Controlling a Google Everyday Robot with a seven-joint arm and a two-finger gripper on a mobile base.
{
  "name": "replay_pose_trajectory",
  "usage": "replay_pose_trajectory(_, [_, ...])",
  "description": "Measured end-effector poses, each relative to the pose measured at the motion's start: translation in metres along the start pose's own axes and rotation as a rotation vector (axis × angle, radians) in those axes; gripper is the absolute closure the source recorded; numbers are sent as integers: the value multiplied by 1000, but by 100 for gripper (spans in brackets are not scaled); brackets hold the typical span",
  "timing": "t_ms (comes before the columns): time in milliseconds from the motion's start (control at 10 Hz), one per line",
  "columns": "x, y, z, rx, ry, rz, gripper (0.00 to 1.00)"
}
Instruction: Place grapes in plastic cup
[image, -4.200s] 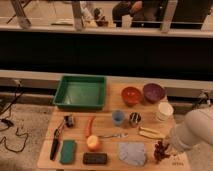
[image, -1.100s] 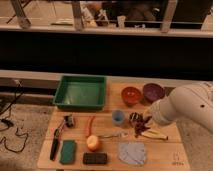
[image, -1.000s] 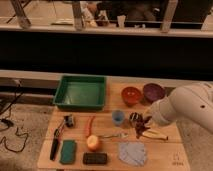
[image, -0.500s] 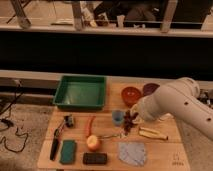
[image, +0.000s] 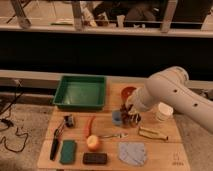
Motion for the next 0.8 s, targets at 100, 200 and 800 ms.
replay_pose_trajectory(100, [-3, -5, 1, 1, 2, -10, 100])
replay_pose_trajectory(200, [-5, -9, 2, 1, 4, -13, 100])
replay_pose_trajectory(800, [-10, -29, 20, -5, -5, -28, 100])
